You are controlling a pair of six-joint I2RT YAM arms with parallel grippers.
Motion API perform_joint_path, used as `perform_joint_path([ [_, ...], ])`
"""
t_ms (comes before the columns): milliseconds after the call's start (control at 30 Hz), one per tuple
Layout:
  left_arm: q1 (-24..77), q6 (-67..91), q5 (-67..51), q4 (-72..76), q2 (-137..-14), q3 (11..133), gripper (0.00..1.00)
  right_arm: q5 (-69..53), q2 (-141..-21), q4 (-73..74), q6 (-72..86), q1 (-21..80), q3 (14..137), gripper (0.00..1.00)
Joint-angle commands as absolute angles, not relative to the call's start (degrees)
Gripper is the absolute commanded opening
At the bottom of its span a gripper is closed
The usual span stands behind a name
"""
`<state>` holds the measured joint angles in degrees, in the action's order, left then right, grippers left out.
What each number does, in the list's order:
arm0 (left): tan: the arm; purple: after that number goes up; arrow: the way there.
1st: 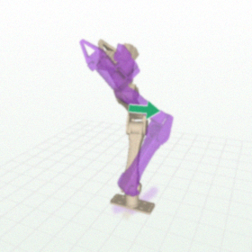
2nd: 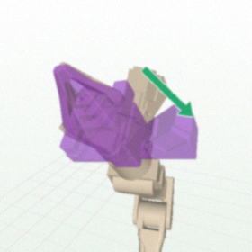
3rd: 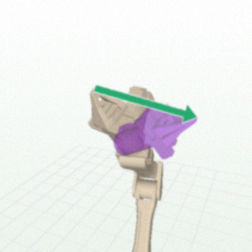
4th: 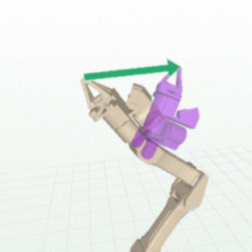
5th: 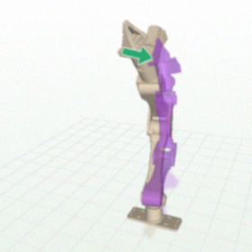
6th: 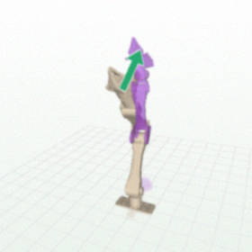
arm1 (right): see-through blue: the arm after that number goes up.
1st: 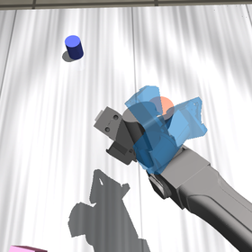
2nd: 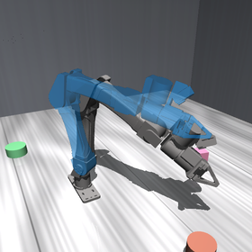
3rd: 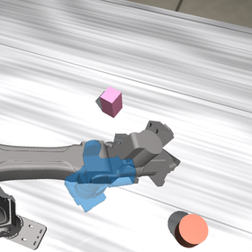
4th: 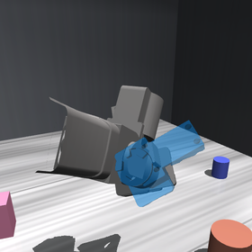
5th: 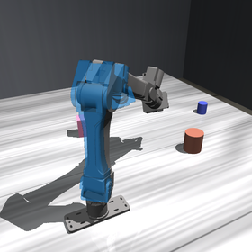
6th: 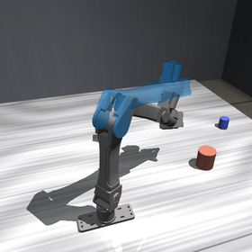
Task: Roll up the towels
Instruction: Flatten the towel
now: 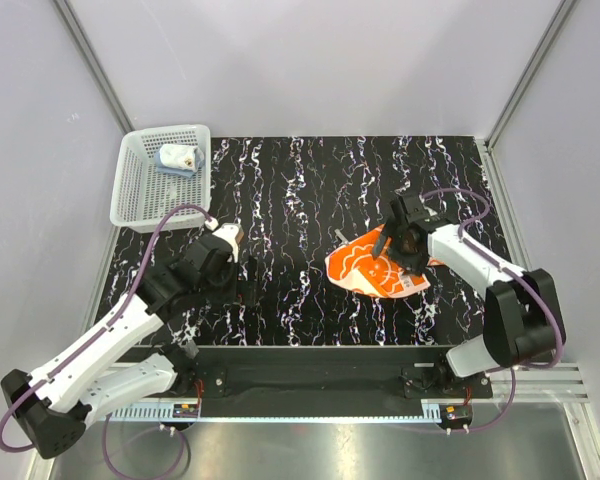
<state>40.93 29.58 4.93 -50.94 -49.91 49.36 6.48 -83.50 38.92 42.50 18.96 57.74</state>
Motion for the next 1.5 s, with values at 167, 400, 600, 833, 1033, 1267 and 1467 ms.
perform_joint_path([
  [167,41.2,29.9,5.9,-49.1,-48.0,49.0,0.99,3.0,-86.3,34.0,41.3,21.5,50.2,0.85],
  [400,41.2,30.0,6.1,-49.0,-48.2,49.1,0.99,1.1,-85.6,30.9,42.9,24.0,46.1,0.61],
  [600,41.2,30.0,6.1,-49.1,-48.5,49.0,0.99,1.0,-83.1,31.2,45.5,28.5,45.1,0.18],
  [833,41.2,30.0,6.1,-49.0,-48.2,49.1,0.99,2.0,-80.7,35.3,51.8,38.8,52.2,0.12],
  [1033,41.2,29.9,6.4,-49.3,-48.2,49.2,0.99,-6.4,-91.8,28.2,55.8,52.1,63.8,0.71],
  [1267,41.2,30.6,8.5,-50.2,-49.1,49.9,0.99,6.8,-90.6,34.3,50.6,56.3,71.5,0.98],
  [1467,41.2,32.6,5.5,-42.8,-53.8,49.4,0.99,17.0,-78.7,45.5,49.6,45.6,66.7,0.99],
])
